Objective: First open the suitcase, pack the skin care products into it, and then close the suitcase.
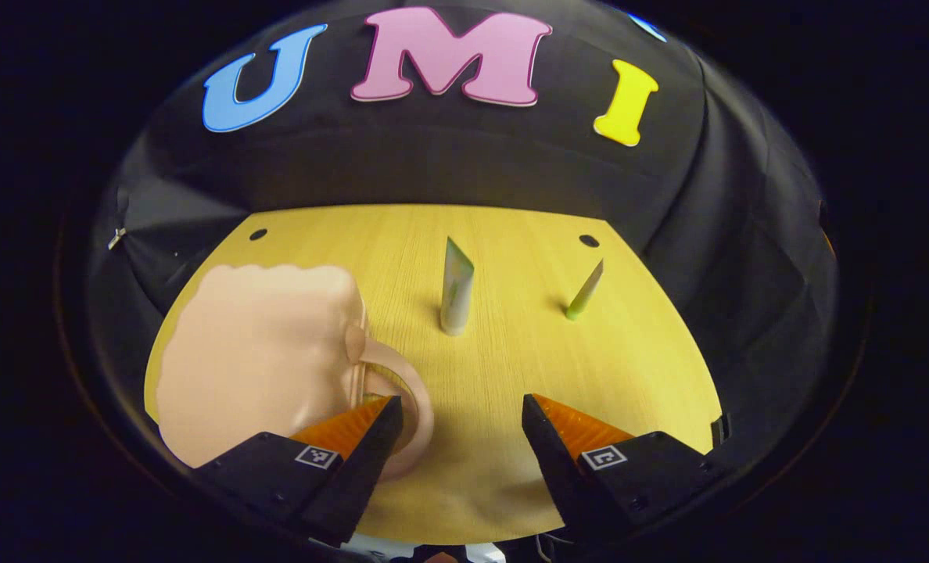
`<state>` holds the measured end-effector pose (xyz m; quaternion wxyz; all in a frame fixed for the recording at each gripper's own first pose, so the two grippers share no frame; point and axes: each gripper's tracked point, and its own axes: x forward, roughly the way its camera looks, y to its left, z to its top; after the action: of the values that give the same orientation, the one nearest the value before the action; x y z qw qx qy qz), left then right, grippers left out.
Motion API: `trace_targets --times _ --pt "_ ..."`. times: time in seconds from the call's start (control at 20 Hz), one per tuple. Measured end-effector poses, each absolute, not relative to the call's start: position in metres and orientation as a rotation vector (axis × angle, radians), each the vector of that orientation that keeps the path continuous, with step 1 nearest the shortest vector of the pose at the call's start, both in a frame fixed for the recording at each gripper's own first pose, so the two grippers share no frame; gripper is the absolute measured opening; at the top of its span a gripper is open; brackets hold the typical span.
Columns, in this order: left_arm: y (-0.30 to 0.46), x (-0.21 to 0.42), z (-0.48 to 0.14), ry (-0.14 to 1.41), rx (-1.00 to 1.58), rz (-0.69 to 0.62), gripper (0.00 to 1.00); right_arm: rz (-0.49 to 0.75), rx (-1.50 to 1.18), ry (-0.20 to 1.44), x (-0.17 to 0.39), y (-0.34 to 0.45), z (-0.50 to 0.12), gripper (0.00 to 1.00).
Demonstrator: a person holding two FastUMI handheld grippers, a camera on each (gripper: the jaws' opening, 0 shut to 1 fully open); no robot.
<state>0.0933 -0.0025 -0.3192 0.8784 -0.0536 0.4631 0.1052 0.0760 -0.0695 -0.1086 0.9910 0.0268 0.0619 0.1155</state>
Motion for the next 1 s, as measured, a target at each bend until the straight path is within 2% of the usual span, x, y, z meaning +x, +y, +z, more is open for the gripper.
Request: trace_targets --times 0.25,0.35,0.4,0.5,0.6,0.8,1.0 --pt "0.013 0.089 -0.369 1.113 -0.244 0.349 0.97 0.222 0.101 0.177 0.1 -0.107 -0.128 0.96" --pt "0.021 0.087 -0.378 1.129 -0.262 0.393 0.89 0.209 0.107 0.172 0.109 -0.12 -0.13 0.96" --pt "0.035 0.083 -0.379 1.135 -0.23 0.444 0.7 0.204 0.112 0.174 0.112 -0.125 -0.133 0.96" --pt "0.03 0.083 -0.381 1.165 -0.219 0.418 0.31 0.204 0.127 0.19 0.116 -0.132 -0.14 0.96" --pt "0.028 0.086 -0.376 1.175 -0.137 0.362 0.21 0.212 0.141 0.202 0.118 -0.134 -0.146 0.96" --pt "0.027 0.093 -0.346 1.18 -0.046 0.338 0.12 0.204 0.163 0.205 0.127 -0.139 -0.151 0.97" --pt "0.044 0.097 -0.28 1.152 -0.108 0.303 0.12 0.2 0.223 0.196 0.143 -0.131 -0.151 0.99"
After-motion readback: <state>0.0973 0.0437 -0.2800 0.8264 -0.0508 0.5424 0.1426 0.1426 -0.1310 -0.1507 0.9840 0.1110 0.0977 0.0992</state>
